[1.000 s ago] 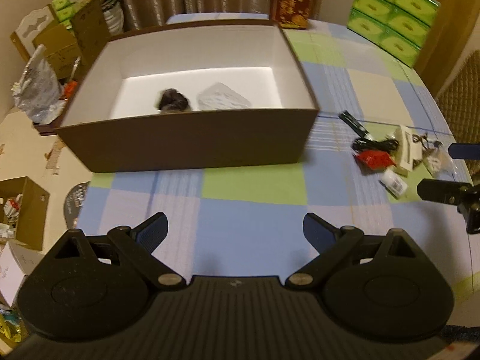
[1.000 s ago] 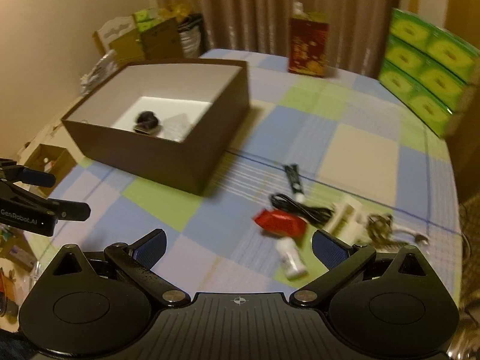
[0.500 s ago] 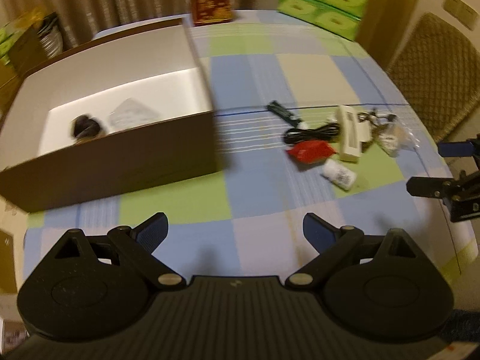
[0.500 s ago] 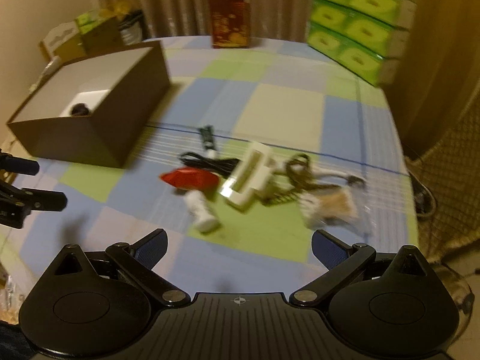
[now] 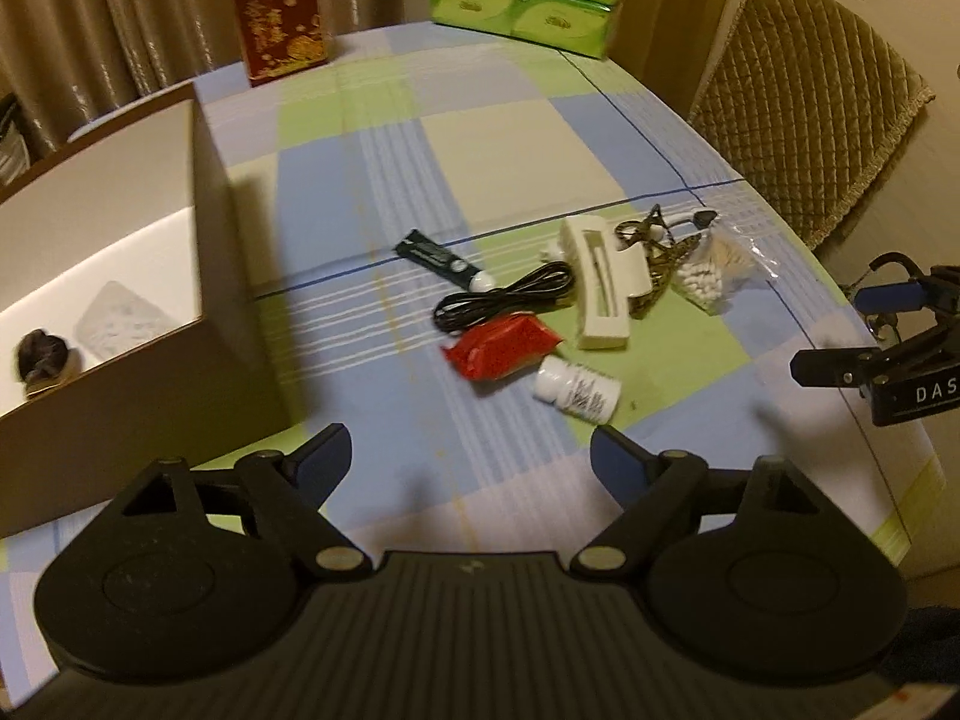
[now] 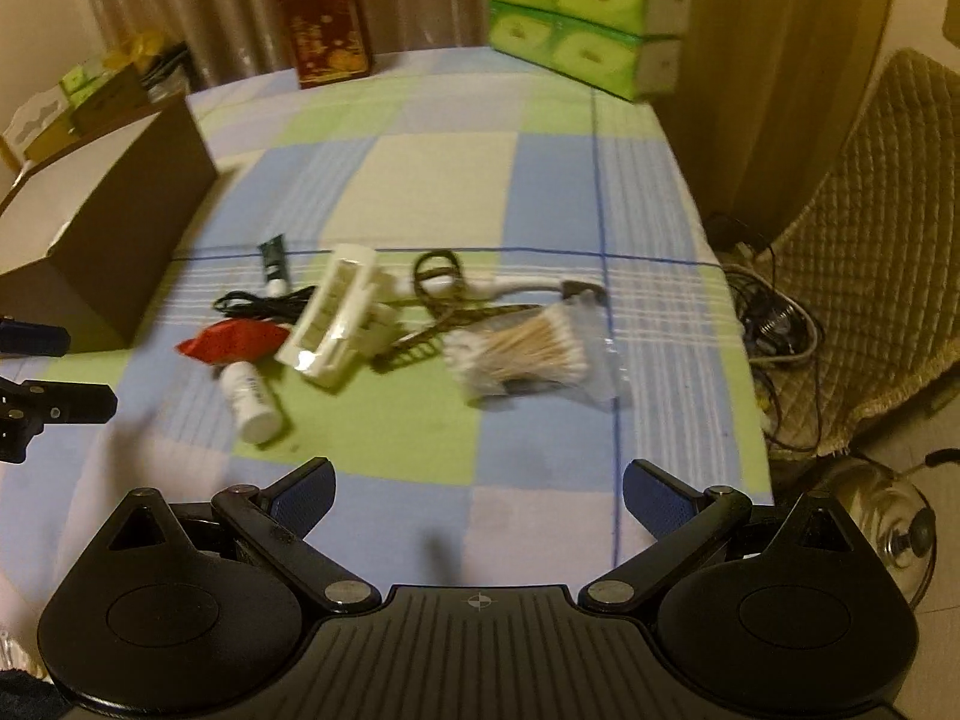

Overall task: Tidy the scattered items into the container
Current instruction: 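Move both tools back toward the remaining items on the table, then grasp the red candy packet with the left gripper while the right gripper grasps the cotton-swab bag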

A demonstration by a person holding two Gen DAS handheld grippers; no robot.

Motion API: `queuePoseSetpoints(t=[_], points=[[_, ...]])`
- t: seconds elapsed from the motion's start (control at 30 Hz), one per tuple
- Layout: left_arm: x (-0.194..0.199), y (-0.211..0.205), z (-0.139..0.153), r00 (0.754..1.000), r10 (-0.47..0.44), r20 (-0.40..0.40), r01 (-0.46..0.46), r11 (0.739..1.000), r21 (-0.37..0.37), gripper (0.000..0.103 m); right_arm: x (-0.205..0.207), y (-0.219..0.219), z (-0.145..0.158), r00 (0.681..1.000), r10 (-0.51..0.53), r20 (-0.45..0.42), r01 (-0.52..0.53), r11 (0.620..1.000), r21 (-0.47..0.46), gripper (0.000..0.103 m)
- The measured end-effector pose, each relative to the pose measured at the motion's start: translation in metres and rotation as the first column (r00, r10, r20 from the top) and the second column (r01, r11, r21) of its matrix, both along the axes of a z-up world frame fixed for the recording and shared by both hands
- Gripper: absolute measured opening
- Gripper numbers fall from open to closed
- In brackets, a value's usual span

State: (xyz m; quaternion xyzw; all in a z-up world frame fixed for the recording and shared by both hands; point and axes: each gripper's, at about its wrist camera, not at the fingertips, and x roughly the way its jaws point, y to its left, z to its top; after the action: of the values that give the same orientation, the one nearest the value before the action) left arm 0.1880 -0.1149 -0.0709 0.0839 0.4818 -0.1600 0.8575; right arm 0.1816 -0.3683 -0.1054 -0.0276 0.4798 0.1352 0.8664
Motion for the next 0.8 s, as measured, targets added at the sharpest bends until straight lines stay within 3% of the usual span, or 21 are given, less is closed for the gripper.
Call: queuePoseSetpoints(t=[0.8], points=[[0.085,-0.043,-0.052,0.99,0.085,-0.111,-0.086,0.996,-0.002,0.071,0.065,-0.04,-0.023,0.999,-0.039,-0.016,0.04,0.999,0.033,0.1]])
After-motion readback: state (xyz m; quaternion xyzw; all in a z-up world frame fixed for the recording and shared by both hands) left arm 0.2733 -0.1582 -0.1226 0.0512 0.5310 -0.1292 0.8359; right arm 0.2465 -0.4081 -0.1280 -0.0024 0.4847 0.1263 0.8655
